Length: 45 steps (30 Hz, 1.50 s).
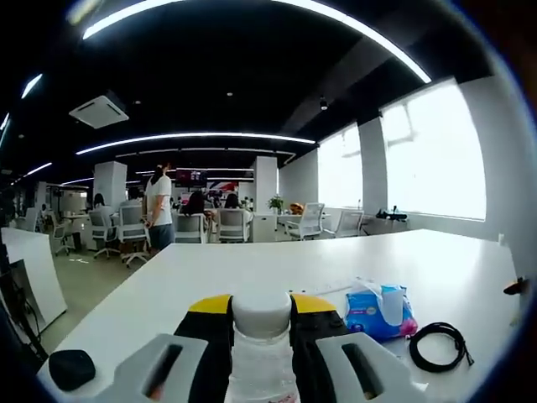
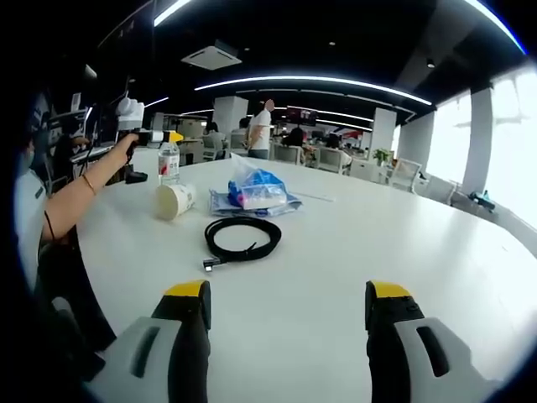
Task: Arrange the tabletop items into an orderly group along one side of the table until the central work area is clear of visible clutter.
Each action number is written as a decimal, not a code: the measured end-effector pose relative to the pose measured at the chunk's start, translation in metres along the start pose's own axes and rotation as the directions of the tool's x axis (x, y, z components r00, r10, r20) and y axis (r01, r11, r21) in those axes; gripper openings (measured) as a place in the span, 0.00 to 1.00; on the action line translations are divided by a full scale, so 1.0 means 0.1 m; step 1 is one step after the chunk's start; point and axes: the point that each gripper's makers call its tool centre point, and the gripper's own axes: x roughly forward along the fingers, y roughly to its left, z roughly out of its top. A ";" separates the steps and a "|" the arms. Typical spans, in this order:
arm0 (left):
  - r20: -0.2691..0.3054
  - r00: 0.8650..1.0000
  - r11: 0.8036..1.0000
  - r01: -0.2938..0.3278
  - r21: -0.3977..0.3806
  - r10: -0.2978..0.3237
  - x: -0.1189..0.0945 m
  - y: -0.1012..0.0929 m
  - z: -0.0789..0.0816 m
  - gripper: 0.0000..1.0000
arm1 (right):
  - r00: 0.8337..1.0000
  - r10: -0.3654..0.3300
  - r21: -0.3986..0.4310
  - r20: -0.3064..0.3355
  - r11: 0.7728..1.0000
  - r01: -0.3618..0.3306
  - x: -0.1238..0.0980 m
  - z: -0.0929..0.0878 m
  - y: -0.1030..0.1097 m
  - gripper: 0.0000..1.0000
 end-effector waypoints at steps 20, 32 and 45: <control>0.036 0.998 0.999 0.047 0.026 -0.047 0.04 0.17 0.00 0.24 | 1.000 0.021 -0.050 -0.002 0.999 -0.021 0.07 0.07 0.14 0.74; 0.063 0.998 0.998 -0.002 0.070 -0.003 0.07 0.19 -0.02 0.32 | 1.000 0.022 -0.045 -0.003 0.999 -0.022 0.06 0.05 0.14 0.73; 0.061 0.998 0.998 -0.002 0.061 -0.002 0.03 0.28 -0.13 0.52 | 1.000 0.028 -0.031 -0.007 0.999 -0.028 0.05 0.01 0.15 0.73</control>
